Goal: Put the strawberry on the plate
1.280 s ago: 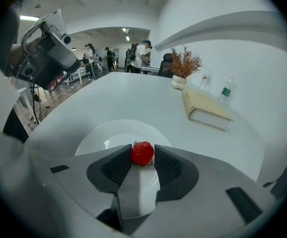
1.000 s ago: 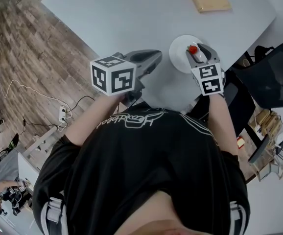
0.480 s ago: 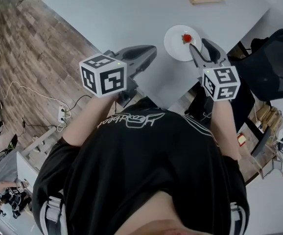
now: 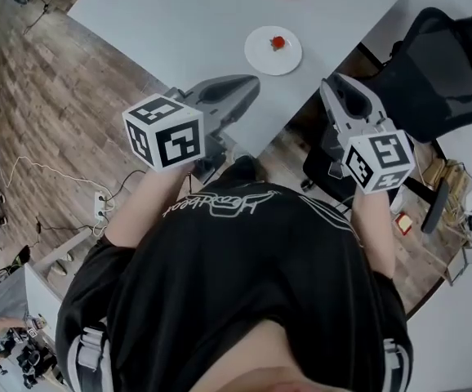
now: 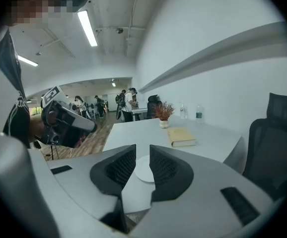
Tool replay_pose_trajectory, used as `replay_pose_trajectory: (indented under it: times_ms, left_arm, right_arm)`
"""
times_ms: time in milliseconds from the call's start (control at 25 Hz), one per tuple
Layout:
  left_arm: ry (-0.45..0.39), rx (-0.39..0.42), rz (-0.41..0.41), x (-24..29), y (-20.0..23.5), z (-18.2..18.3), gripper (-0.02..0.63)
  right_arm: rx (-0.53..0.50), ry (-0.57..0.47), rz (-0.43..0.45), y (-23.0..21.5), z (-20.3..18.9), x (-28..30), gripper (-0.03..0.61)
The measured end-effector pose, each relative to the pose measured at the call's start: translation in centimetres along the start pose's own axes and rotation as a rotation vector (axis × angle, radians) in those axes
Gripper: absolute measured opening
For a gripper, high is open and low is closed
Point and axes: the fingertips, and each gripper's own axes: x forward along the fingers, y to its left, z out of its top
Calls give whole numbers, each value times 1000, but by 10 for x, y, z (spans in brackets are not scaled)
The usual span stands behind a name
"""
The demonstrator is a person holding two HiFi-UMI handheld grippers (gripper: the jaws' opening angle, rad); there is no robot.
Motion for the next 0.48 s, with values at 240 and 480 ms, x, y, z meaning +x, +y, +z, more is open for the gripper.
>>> replay_pose_trajectory:
  times_ms: [240,480]
  left_arm:
    - [-27,15,-74,-11,-76,-21,6]
    - [-59,75,-108,-32,-144,-50,6]
  right_arm:
    - [68,-120,92,46,14,-76,35]
    - [82,-180,146,90,11,-147,17]
